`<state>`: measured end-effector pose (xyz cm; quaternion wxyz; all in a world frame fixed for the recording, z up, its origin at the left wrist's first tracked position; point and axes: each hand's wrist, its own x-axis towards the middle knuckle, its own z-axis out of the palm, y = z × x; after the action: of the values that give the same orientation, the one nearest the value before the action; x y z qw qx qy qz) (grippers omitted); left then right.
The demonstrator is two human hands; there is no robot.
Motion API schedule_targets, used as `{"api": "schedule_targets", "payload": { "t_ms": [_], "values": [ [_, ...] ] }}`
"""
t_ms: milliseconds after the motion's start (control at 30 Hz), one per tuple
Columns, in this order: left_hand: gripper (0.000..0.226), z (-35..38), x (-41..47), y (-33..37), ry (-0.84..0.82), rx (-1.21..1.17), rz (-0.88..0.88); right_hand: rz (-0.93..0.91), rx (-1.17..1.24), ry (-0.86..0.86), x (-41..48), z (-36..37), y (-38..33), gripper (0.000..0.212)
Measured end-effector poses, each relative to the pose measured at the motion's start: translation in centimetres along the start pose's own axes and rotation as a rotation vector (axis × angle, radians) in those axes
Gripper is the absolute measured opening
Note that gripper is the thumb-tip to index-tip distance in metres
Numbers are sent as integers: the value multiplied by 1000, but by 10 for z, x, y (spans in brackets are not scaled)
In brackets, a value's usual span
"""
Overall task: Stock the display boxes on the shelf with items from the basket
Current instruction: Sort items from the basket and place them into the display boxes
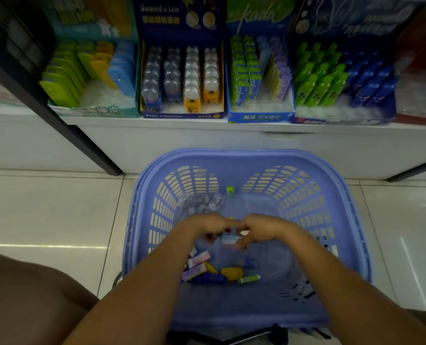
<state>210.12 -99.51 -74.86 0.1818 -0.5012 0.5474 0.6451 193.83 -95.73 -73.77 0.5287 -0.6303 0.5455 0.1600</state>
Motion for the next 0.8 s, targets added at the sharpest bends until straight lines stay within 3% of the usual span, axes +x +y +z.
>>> {"api": "schedule_targets", "payload": {
  "t_ms": [167, 367, 567, 700, 800],
  "values": [
    [45, -26, -49, 44, 28, 88, 196, -130, 349, 114, -56, -45, -11, 20],
    [37, -61, -120, 87, 241, 29, 332, -369, 1152, 254, -95, -72, -28, 31],
    [36, -83, -178, 109, 348, 14, 387, -421, 1225, 423, -111, -83, -46, 40],
    [30, -85, -193, 110, 372, -204, 424, -437, 1288, 536, -117, -99, -50, 45],
    [28, -85, -192, 106, 385, -297, 420, -400, 1276, 651, -124, -114, -50, 36]
  ]
}}
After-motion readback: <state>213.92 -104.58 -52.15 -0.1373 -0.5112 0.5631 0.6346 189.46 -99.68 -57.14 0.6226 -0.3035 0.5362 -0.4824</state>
